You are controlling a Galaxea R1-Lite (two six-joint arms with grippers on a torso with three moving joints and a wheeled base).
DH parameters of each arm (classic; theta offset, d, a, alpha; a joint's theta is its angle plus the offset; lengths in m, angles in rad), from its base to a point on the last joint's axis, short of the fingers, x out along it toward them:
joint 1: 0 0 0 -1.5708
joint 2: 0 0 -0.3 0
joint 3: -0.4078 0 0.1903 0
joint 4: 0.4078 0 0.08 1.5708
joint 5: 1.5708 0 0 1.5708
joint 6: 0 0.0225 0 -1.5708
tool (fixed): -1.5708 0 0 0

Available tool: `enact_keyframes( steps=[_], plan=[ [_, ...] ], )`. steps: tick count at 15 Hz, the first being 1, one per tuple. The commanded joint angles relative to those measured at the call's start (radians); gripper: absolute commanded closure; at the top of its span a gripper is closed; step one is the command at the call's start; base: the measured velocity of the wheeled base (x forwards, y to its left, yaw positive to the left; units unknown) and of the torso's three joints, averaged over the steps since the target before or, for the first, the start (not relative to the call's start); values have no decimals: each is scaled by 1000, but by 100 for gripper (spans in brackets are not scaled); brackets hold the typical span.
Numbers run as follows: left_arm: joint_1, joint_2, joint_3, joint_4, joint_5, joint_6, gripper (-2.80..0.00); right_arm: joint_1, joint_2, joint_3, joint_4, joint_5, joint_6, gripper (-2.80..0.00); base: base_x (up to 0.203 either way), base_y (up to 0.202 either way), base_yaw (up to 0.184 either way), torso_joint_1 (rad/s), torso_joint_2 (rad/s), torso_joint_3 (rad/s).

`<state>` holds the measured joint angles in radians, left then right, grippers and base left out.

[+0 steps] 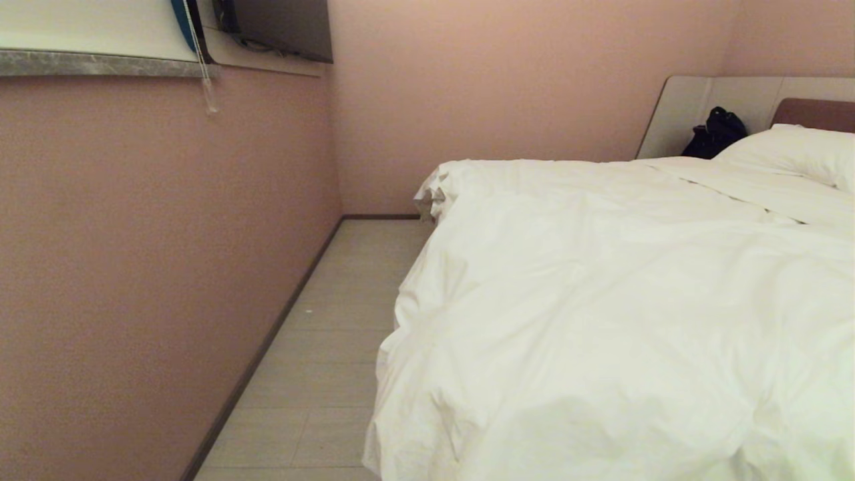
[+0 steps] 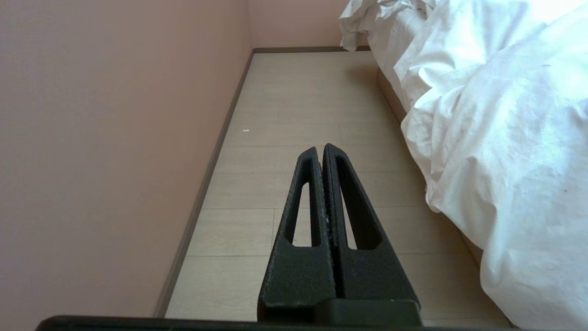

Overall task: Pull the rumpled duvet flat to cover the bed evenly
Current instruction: Flatten the corners of the folded blanket

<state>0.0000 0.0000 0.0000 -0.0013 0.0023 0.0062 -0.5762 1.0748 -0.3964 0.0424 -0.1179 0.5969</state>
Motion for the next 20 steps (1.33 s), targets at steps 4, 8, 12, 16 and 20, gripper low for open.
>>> enact_keyframes(
  steps=[4, 8, 12, 16, 20],
  plan=[
    [0, 0, 0, 0, 1, 0, 0, -235, 181, 67, -180, 589, -377, 0, 0, 0, 0, 0, 0, 0],
    [0, 0, 0, -2, 1, 1, 0, -428, 315, 87, -318, 769, -622, 0, 0, 0, 0, 0, 0, 0],
    [0, 0, 0, -2, 1, 1, 0, -519, 328, 103, -340, 892, -999, 0, 0, 0, 0, 0, 0, 0],
    [0, 0, 0, 0, 1, 0, 0, -539, 395, 104, -338, 899, -1314, 0, 0, 0, 0, 0, 0, 0],
    [0, 0, 0, -2, 1, 1, 0, -569, 509, 90, -345, 842, -1355, 0, 0, 0, 0, 0, 0, 0]
  ],
)
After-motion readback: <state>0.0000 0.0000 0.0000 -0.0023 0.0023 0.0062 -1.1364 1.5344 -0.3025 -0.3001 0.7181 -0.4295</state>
